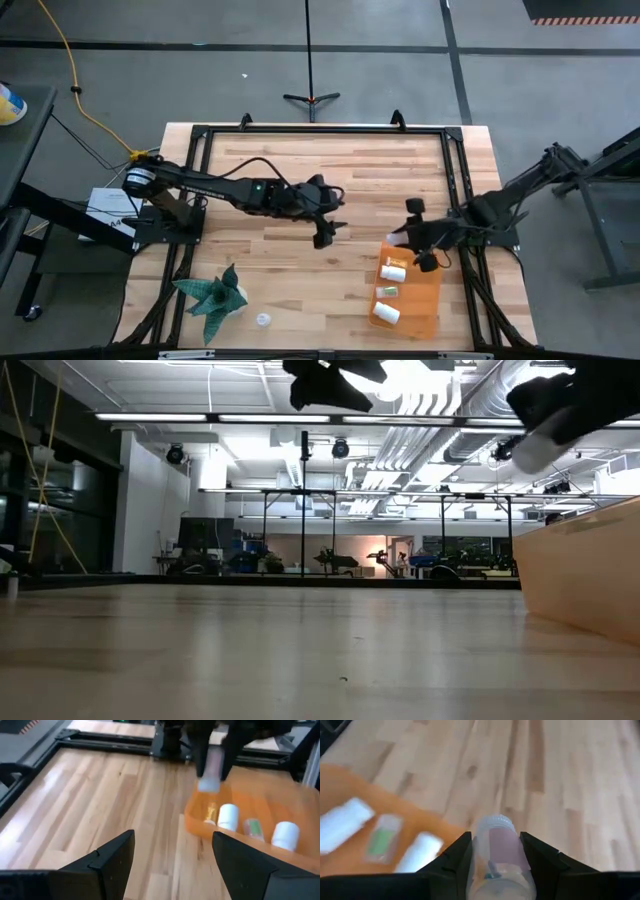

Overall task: Pick and place pill bottles into a basket
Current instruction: Put the top transparent medicine bottle into the orange bin

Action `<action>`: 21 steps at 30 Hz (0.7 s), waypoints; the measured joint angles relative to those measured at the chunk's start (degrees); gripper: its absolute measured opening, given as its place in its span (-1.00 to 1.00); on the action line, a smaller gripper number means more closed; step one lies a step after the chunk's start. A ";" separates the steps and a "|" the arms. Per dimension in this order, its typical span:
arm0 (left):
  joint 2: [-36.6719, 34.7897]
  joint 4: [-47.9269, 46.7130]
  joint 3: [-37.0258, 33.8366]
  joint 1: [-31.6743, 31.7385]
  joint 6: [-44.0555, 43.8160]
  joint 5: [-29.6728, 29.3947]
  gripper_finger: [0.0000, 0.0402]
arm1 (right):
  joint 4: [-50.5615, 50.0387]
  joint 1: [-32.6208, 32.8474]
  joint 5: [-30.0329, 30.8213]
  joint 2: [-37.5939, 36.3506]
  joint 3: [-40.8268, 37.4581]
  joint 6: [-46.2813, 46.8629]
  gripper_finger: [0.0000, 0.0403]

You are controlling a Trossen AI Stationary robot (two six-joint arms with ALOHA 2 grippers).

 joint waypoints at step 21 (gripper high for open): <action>-0.02 -4.48 0.01 0.18 -3.74 -0.31 0.49 | -18.10 7.19 -17.20 11.48 0.53 33.35 -0.32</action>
